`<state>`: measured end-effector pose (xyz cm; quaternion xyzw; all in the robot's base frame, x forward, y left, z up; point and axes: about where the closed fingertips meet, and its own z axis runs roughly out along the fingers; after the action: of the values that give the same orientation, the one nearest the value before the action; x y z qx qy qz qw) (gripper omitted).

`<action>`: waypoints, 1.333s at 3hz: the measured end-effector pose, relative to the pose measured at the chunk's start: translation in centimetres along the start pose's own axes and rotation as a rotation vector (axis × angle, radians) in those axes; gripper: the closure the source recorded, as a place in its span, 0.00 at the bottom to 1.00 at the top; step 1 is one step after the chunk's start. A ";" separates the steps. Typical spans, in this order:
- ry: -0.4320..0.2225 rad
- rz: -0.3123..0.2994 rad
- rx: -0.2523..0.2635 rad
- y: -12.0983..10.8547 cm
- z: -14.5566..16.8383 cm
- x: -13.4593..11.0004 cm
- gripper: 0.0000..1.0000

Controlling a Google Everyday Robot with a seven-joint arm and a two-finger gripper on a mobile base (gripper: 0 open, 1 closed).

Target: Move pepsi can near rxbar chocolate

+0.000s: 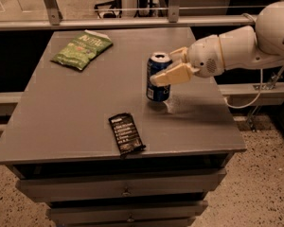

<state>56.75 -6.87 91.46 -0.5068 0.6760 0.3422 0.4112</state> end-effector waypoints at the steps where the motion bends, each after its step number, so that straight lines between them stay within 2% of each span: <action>1: -0.013 -0.015 0.017 0.8 0.6 0.7 1.00; 3: -0.061 -0.020 0.007 2.5 1.0 0.5 1.00; 4: -0.057 -0.021 -0.014 3.2 1.7 0.8 0.75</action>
Offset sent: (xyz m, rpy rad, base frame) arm -0.0212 0.0055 -0.0115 0.0475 -0.0483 -0.0255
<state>53.93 -4.92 90.21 -0.5068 0.6561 0.3571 0.4303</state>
